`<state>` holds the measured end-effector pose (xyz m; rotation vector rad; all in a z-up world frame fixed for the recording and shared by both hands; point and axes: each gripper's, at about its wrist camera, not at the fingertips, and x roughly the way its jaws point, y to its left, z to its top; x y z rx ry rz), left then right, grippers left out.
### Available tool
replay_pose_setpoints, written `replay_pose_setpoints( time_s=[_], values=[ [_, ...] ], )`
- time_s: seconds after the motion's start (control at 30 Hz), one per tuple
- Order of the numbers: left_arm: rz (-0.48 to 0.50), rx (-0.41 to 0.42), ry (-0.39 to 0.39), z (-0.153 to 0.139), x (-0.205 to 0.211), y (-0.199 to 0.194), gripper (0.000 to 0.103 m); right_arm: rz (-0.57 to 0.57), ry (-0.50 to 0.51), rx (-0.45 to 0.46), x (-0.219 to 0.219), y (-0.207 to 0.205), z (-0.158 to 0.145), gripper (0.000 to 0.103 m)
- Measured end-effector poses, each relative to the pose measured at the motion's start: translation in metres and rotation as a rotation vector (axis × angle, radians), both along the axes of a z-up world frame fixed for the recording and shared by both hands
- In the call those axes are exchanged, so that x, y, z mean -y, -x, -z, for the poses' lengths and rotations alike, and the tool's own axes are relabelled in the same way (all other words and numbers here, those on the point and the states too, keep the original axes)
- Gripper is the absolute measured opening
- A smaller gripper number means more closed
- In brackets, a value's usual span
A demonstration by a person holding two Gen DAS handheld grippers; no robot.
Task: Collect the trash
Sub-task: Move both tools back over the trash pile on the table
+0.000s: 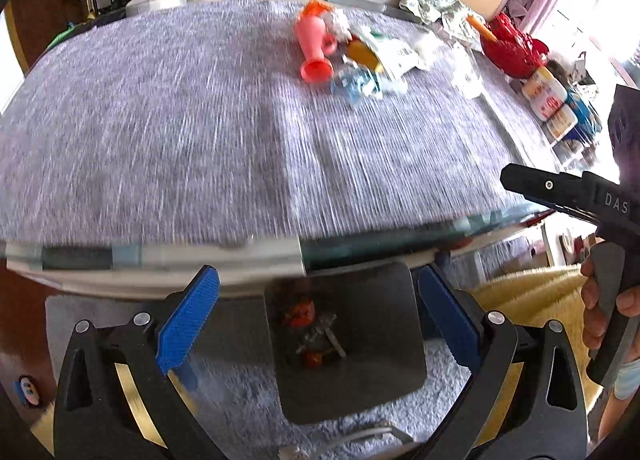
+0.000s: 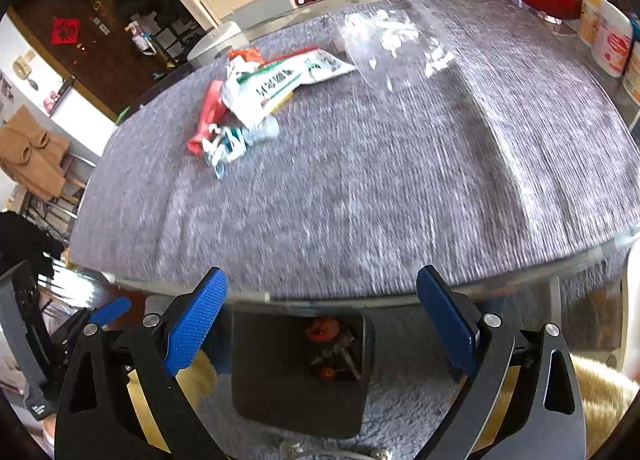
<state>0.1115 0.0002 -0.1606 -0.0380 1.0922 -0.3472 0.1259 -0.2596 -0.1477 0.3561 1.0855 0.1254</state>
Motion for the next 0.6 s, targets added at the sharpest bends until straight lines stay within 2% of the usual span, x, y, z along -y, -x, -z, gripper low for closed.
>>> replay_pose_setpoints(
  time_s=[0.23,0.27,0.33,0.4,0.6],
  values=[
    [-0.003,0.039,-0.013,-0.004,0.008,-0.042,0.095,-0.029,0.011,0.056,-0.005,-0.041,-0.004,0.094],
    [-0.001,0.042,-0.014,-0.004,0.010,-0.046,0.095,-0.035,0.010,0.065,-0.007,-0.048,-0.004,0.089],
    [0.008,0.040,-0.016,-0.002,0.015,-0.054,0.095,-0.060,0.003,0.063,-0.011,-0.061,-0.002,0.065],
    [0.015,0.037,-0.014,0.000,0.019,-0.060,0.095,-0.102,0.013,0.059,-0.019,-0.074,0.001,0.056],
    [0.020,0.021,-0.020,0.004,0.023,-0.072,0.095,-0.164,0.110,0.049,-0.041,-0.100,0.018,0.053]
  ],
)
